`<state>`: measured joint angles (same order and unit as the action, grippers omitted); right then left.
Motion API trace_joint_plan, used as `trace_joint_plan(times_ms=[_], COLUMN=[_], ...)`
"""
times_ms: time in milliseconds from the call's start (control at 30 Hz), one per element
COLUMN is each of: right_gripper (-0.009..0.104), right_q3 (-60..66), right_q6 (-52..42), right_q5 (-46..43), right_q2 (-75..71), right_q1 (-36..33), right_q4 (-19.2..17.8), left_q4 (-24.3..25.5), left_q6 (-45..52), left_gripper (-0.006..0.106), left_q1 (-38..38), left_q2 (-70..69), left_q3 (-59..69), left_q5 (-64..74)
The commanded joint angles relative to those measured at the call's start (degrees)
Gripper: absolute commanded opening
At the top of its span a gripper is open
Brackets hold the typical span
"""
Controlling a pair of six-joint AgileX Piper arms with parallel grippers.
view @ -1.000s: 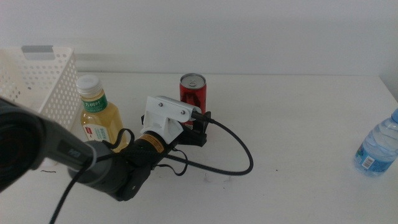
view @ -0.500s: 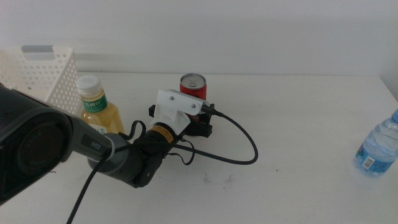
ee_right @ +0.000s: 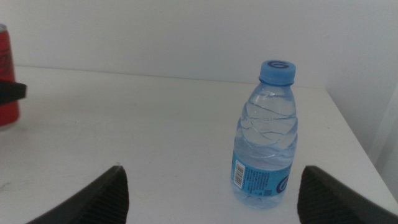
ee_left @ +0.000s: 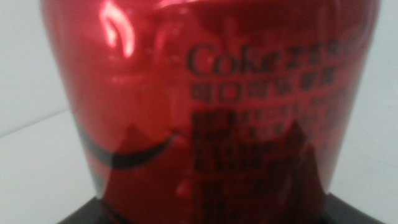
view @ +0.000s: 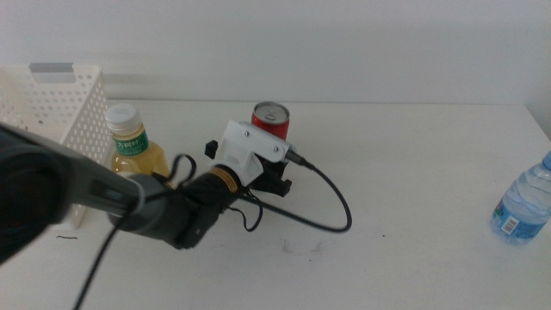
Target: Use arms to grab the bottles and put them into the dustbin to the left of the table.
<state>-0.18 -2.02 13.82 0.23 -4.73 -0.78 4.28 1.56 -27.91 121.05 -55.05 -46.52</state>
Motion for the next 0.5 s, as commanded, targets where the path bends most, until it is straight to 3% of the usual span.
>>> trace_joint_plan(times_ms=[0, 133, 300, 467], right_gripper=[0.088, 0.088, 0.088, 0.088], right_q3=[0.2, 0.2, 0.2, 0.2], right_q6=[-0.4, -0.4, -0.4, -0.4], right_q5=[-1.0, -1.0, -1.0, -1.0], right_q2=[-0.2, -0.2, -0.2, -0.2], right_q1=[0.2, 0.2, 0.2, 0.2], right_q4=[-0.2, -0.2, -0.2, -0.2], left_q4=[-0.3, -0.4, -0.3, -0.4], left_q6=[0.1, -0.1, -4.9, -3.6], left_gripper=[0.011, -0.002, -0.002, -0.002], left_q1=[0.3, 0.3, 0.3, 2.5], left_q2=[-6.5, -16.5, -27.8, -35.5], left_q3=[0.7, 0.9, 0.0, -10.6], left_q5=[3.5, 20.6, 36.9, 65.3])
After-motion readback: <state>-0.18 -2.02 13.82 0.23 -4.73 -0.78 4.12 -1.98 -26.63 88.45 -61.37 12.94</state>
